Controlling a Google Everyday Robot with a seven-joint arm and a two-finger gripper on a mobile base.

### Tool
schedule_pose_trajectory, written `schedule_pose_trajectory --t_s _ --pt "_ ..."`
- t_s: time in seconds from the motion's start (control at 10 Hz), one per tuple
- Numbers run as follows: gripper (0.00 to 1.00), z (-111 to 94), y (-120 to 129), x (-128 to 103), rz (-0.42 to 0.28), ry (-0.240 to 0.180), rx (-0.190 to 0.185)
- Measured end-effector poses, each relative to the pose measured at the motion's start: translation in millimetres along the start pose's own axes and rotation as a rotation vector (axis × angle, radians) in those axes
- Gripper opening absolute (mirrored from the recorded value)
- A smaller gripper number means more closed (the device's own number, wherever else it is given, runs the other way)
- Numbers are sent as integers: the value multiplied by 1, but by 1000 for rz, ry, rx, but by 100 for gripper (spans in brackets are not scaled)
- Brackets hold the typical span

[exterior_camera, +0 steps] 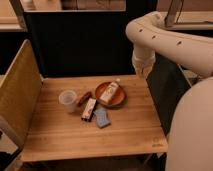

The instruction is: Push the eraser across the table

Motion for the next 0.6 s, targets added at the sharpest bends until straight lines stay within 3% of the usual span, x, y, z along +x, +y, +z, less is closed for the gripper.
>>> schedule_pose_trajectory --t_s 0.1,0.3,0.6 --pt "0 -1 16 4 -76 3 -5" --pt "0 0 42 7 -165 10 -22" --pt "0 19 78 16 -227 80 -78"
